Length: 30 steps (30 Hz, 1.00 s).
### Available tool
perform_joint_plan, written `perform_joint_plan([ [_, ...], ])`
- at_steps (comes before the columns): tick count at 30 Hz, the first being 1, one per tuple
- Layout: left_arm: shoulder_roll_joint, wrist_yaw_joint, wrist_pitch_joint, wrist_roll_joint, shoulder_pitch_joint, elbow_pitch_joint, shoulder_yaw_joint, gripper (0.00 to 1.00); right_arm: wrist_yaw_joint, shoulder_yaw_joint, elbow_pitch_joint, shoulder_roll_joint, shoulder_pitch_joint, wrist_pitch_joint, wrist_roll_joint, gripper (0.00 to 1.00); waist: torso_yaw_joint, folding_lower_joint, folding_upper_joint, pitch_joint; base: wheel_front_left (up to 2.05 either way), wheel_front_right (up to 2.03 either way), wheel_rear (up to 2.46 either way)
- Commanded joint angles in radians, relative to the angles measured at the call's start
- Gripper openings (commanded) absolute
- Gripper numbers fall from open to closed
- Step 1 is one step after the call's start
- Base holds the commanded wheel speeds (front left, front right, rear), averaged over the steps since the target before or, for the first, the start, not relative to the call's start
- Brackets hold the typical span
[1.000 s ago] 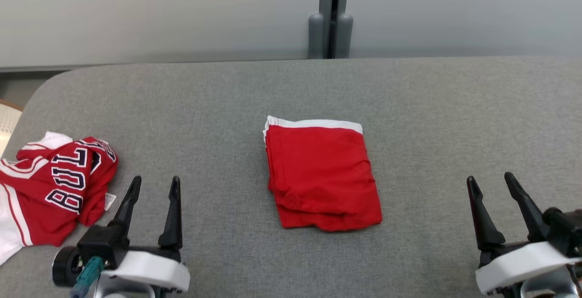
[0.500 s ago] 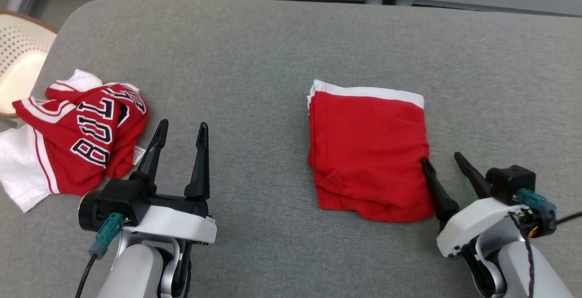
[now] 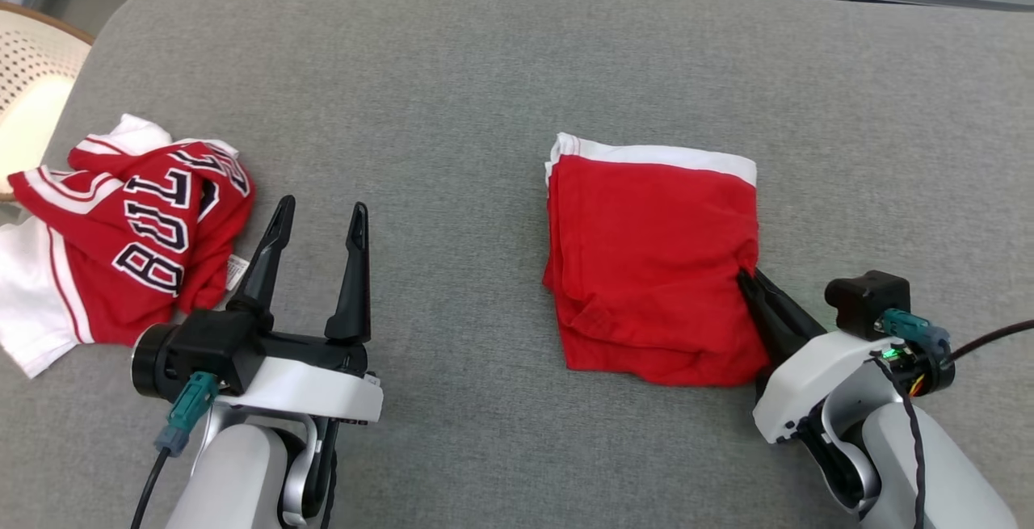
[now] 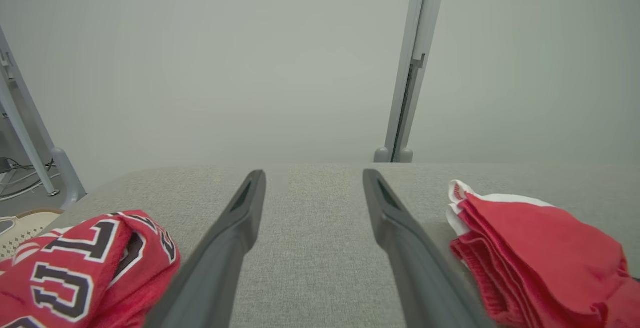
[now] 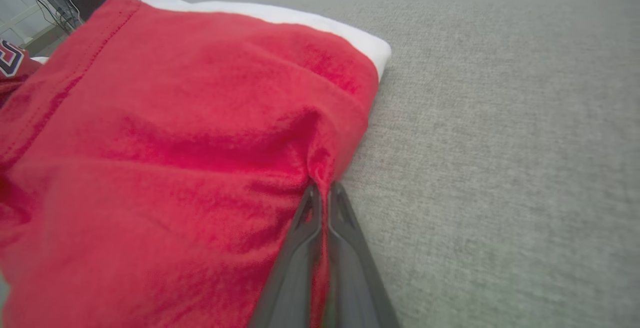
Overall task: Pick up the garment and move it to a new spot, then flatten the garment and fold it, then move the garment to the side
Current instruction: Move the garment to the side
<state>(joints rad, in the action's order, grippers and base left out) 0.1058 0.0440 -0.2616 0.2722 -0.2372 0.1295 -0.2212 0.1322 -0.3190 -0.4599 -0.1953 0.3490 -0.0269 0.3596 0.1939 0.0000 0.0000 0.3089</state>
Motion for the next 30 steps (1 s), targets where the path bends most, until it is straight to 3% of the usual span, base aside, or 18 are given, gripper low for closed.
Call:
perform_joint_plan([
  [1, 0.004, -0.005, -0.004, -0.013, -0.014, -0.01, 0.003, 1.0, -0.003, -0.003, 0.005, -0.024, 0.0, -0.01, -0.01, 0.0, -0.023, 0.0, 0.0, -0.002, 0.0, 0.0, 0.0],
  [10, 0.03, -0.003, 0.002, -0.035, 0.004, -0.055, -0.006, 1.0, -0.002, -0.019, 0.091, -0.086, -0.001, -0.028, -0.03, 0.0, -0.184, 0.0, 0.0, 0.004, 0.0, 0.0, 0.0],
  [21, 0.057, -0.01, 0.05, -0.053, -0.028, -0.129, -0.033, 1.0, -0.003, -0.058, 0.09, -0.161, 0.038, -0.028, 0.002, 0.0, -0.347, 0.0, 0.0, 0.067, 0.0, 0.0, 0.0],
  [26, 0.064, -0.017, 0.076, -0.073, -0.073, -0.169, -0.051, 1.0, -0.003, -0.072, 0.042, -0.245, 0.127, 0.003, 0.012, 0.0, -0.388, 0.0, 0.0, 0.135, 0.0, 0.0, 0.0],
  [30, 0.069, -0.027, 0.09, -0.088, -0.121, -0.203, -0.074, 1.0, -0.003, -0.014, -0.029, -0.346, 0.198, 0.027, 0.024, 0.0, -0.394, 0.0, 0.0, 0.198, 0.0, 0.0, 0.0],
])
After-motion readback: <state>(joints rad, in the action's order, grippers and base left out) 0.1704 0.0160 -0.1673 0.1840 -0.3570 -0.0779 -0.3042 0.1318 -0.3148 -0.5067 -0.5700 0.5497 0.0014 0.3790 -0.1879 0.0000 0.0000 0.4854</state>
